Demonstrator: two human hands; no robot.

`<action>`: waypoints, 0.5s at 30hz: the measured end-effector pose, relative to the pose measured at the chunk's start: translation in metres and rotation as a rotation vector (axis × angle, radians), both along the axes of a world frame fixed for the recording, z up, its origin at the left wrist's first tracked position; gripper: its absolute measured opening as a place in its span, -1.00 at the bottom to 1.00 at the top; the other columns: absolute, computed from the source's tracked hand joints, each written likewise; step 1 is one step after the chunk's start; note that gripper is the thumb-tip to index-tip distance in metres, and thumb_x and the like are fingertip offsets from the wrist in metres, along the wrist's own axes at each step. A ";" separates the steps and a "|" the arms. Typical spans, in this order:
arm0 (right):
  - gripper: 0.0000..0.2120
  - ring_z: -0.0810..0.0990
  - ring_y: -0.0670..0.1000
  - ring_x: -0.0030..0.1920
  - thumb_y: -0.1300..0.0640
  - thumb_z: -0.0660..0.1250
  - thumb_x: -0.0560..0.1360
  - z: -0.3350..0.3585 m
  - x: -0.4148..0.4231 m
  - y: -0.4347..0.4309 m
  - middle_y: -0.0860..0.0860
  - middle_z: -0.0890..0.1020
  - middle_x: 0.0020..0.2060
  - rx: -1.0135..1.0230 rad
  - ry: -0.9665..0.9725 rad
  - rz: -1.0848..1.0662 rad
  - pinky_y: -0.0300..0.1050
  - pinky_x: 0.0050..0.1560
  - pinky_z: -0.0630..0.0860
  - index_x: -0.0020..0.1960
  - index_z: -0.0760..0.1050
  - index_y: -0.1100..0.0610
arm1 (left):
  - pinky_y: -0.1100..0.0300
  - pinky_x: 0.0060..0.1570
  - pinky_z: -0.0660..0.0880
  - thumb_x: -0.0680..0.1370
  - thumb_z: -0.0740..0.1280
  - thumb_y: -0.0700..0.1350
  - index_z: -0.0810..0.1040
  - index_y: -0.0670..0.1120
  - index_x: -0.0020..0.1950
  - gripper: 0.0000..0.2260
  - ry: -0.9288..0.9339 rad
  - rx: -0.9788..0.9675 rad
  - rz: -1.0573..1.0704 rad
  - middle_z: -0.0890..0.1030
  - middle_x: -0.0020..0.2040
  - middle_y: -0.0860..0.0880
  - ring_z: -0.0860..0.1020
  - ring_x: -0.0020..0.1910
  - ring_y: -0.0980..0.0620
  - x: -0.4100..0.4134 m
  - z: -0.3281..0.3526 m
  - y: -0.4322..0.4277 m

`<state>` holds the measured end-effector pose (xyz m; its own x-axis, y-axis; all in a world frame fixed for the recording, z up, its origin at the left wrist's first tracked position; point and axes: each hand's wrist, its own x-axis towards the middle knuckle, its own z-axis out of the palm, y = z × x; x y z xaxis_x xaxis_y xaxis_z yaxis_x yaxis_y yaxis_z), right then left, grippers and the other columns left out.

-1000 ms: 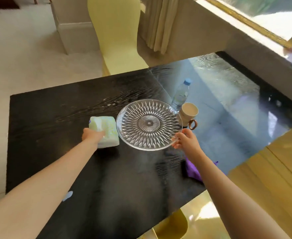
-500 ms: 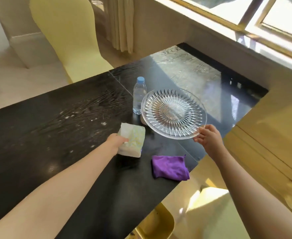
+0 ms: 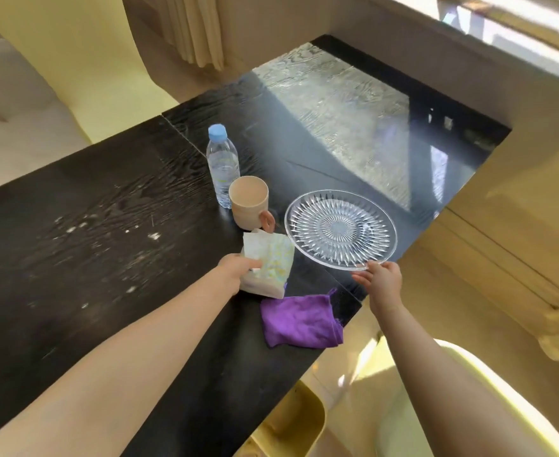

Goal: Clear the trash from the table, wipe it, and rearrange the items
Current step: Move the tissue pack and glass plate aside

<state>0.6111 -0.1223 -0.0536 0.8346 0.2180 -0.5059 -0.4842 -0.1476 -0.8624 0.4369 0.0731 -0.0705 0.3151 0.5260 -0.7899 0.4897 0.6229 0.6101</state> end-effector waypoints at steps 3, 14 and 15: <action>-0.78 0.59 -0.05 -0.58 0.38 0.08 0.56 -0.014 0.002 0.005 0.15 0.42 -0.26 0.043 0.048 -0.044 -0.22 -0.54 0.57 -0.20 0.23 0.15 | 0.03 0.03 0.49 0.41 0.43 -0.28 0.58 -0.21 -0.06 -0.87 -0.025 -0.001 0.060 0.59 -0.10 -0.20 0.55 -0.20 -0.10 0.003 -0.011 0.002; -0.82 0.56 0.22 -0.07 0.40 0.16 0.55 -0.027 -0.016 0.026 0.34 0.55 -0.10 0.025 0.260 0.065 -0.12 -0.18 0.64 0.13 0.31 0.44 | 0.02 0.33 0.38 0.46 0.42 -0.07 0.28 -0.14 0.41 -0.42 -0.093 0.179 0.385 0.49 0.26 -0.12 0.48 0.22 -0.04 -0.030 -0.013 -0.039; -0.85 0.56 0.22 -0.08 0.41 0.16 0.54 -0.029 -0.018 0.026 0.39 0.54 -0.02 -0.005 0.262 0.080 -0.09 -0.14 0.64 0.09 0.33 0.45 | 0.03 0.28 0.42 0.43 0.44 -0.03 0.30 -0.14 0.39 -0.41 -0.009 0.202 0.326 0.51 0.18 -0.09 0.50 0.16 -0.04 -0.035 -0.014 -0.049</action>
